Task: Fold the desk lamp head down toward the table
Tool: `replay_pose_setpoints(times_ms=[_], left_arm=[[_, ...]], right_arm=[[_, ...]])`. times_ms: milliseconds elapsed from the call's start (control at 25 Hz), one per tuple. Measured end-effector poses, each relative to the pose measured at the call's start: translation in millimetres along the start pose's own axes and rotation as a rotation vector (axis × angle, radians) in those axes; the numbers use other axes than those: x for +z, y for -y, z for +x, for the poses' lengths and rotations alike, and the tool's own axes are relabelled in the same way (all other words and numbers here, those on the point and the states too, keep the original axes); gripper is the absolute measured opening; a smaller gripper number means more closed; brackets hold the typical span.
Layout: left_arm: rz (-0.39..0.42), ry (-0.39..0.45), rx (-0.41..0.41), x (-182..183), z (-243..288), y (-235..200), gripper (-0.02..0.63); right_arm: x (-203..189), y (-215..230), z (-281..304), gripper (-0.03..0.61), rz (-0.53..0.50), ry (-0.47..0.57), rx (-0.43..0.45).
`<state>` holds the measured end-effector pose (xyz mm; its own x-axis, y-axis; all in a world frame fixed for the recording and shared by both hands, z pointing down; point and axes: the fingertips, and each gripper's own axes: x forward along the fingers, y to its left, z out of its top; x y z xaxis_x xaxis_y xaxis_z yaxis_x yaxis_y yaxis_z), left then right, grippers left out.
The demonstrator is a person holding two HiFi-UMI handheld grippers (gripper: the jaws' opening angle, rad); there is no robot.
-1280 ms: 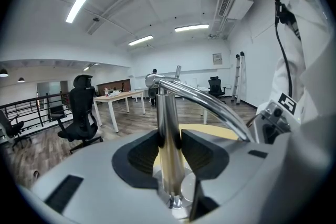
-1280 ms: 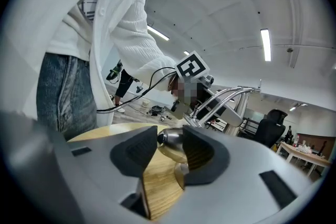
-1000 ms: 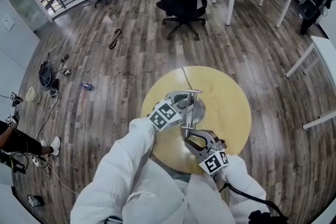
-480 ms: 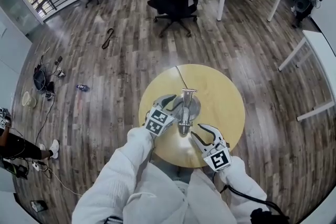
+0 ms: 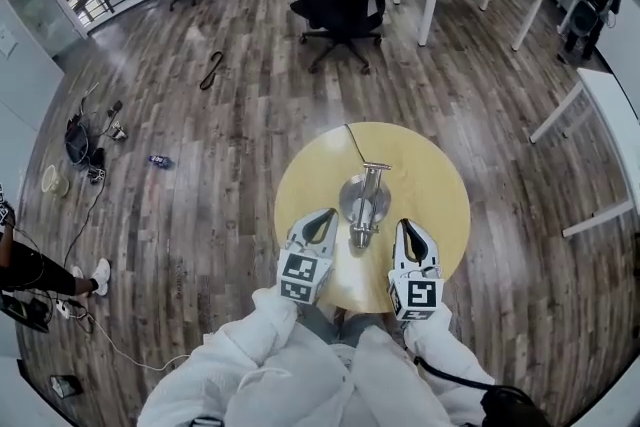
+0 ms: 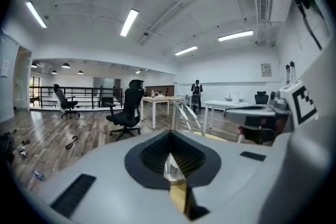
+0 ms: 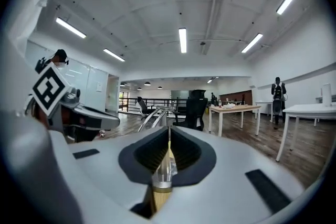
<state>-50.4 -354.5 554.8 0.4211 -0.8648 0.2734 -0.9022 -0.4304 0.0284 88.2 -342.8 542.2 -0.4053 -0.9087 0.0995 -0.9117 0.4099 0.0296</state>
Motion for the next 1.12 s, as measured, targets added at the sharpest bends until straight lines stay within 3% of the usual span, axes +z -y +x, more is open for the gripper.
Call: replay_pose_setpoints(times_ms=[160, 320, 680, 1120], left_arm=[[-0.015, -0.044, -0.024, -20.6, -16.0, 30.5, 0.002], [-0.068, -0.076, -0.051, -31.6, -23.9, 47.3, 0.002], [-0.078, -0.074, -0.044, -18.3, -46.1, 71.0, 0.0], [-0.04, -0.087, -0.073, -45.9, -158.0, 104.3, 0.0]], right_arm=[[-11.6, -17.8, -5.3, 0.012, 0.081, -0.053, -0.017], [-18.6, -27.2, -10.0, 0.011, 0.083, -0.092, -0.014], [-9.5, -15.7, -40.7, 0.012, 0.116, -0.084, 0.009], [-21.6, -86.3, -143.6, 0.012, 0.078, -0.117, -0.01]])
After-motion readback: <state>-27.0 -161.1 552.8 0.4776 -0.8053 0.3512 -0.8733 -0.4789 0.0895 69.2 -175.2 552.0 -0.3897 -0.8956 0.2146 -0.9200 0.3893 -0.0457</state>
